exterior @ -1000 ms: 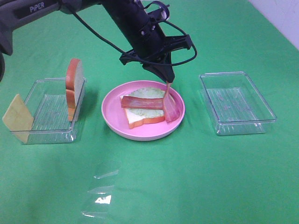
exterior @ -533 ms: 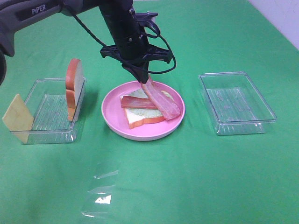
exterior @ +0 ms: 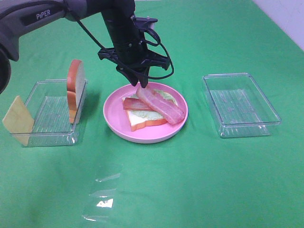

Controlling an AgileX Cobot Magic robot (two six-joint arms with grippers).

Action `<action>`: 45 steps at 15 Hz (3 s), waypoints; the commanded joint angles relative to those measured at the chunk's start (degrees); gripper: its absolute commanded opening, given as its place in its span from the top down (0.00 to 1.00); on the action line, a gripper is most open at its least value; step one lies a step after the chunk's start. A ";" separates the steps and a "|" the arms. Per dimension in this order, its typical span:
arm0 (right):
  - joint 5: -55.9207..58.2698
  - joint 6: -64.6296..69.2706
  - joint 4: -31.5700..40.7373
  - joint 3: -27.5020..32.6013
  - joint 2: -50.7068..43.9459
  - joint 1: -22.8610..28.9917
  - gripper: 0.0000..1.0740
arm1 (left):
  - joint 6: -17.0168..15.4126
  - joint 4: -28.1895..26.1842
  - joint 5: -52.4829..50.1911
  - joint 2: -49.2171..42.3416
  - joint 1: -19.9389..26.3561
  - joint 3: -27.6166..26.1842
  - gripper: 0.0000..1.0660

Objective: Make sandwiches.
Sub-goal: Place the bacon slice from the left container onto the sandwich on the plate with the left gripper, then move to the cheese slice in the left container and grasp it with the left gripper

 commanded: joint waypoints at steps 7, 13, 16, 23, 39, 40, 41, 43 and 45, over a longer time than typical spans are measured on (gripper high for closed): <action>-0.23 -0.06 -0.06 0.11 -1.66 -0.06 0.09 | -0.46 0.92 5.96 -3.44 0.06 -2.69 0.05; -0.23 -0.06 -0.06 0.11 -1.60 -0.06 0.09 | -0.46 5.90 6.02 -14.67 0.06 -4.24 0.05; -0.23 -0.06 -0.06 0.11 -1.60 -0.06 0.09 | -1.03 8.08 6.07 -20.40 0.06 -0.74 0.05; -0.23 -0.06 0.00 0.11 -1.60 -0.06 0.09 | -2.18 8.54 6.02 -36.27 10.83 28.88 0.06; -0.23 -0.06 0.00 0.11 -1.60 -0.06 0.09 | -7.73 8.42 -5.10 -30.88 22.06 49.10 0.07; -0.23 -0.06 0.00 0.11 -1.60 -0.06 0.09 | -7.68 8.48 -5.16 -29.56 22.06 49.10 0.07; -0.23 -0.06 0.00 0.11 -1.60 -0.06 0.09 | -7.68 8.48 -5.39 -28.30 22.06 49.10 0.08; -0.23 -0.06 0.00 0.11 -1.60 -0.06 0.09 | -7.73 8.48 -5.33 -26.53 22.06 49.10 0.08; -0.23 -0.06 0.00 0.11 -1.60 -0.06 0.09 | -7.73 8.82 -5.33 -24.64 22.06 49.10 0.09</action>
